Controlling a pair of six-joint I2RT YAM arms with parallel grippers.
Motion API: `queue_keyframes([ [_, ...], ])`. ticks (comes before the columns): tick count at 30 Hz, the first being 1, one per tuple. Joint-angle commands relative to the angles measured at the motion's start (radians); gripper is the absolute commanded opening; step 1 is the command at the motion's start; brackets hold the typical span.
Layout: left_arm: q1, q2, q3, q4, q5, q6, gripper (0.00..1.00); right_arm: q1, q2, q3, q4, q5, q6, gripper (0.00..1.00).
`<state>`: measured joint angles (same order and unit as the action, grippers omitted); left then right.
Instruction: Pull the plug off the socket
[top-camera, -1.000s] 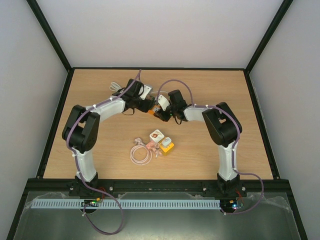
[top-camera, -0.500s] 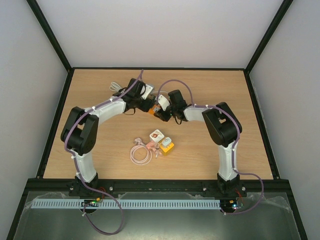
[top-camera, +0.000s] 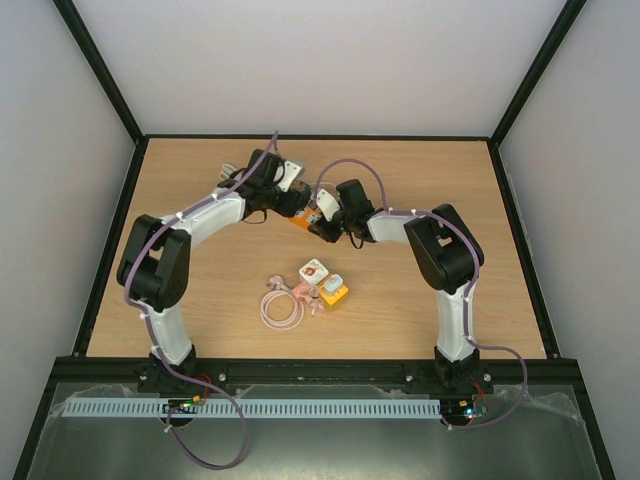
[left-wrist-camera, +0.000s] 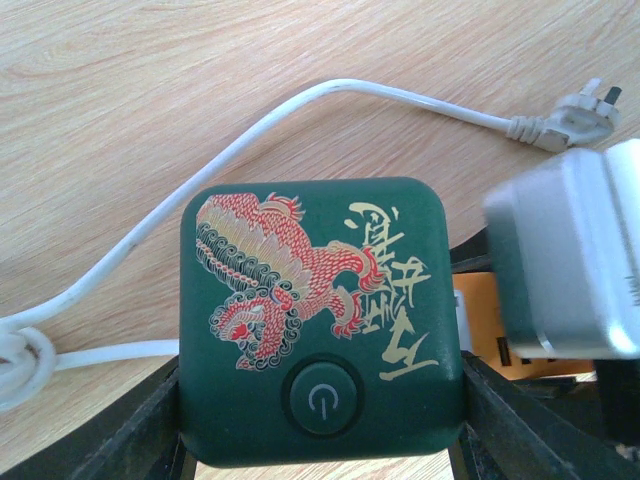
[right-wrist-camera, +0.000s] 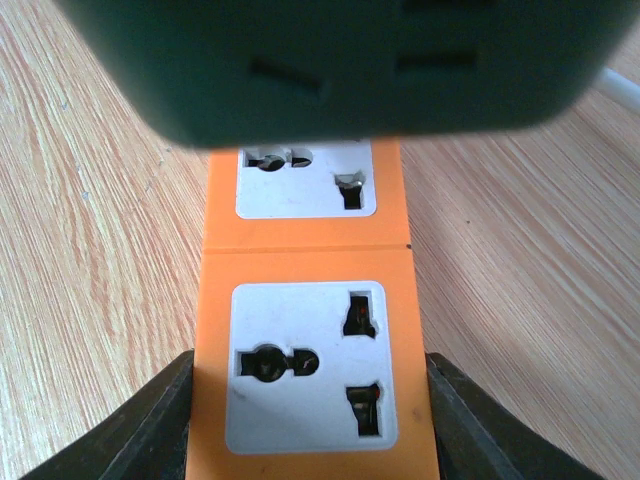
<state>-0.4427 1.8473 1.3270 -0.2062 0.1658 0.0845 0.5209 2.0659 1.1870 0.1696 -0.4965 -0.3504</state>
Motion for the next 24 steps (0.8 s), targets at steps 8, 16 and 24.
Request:
queue_keyframes([
  [8,0.254,-0.094,0.071,-0.052,0.234,-0.007,0.39,-0.009,0.065,0.003,-0.067,0.036,0.019,0.1],
  [16,0.523,-0.057,0.079,-0.006,0.468,-0.107,0.4,-0.01,0.069,0.008,-0.071,0.036,0.019,0.1],
  [24,0.767,0.135,0.179,0.066,0.684,-0.269,0.41,-0.01,0.07,0.009,-0.071,0.039,0.021,0.1],
])
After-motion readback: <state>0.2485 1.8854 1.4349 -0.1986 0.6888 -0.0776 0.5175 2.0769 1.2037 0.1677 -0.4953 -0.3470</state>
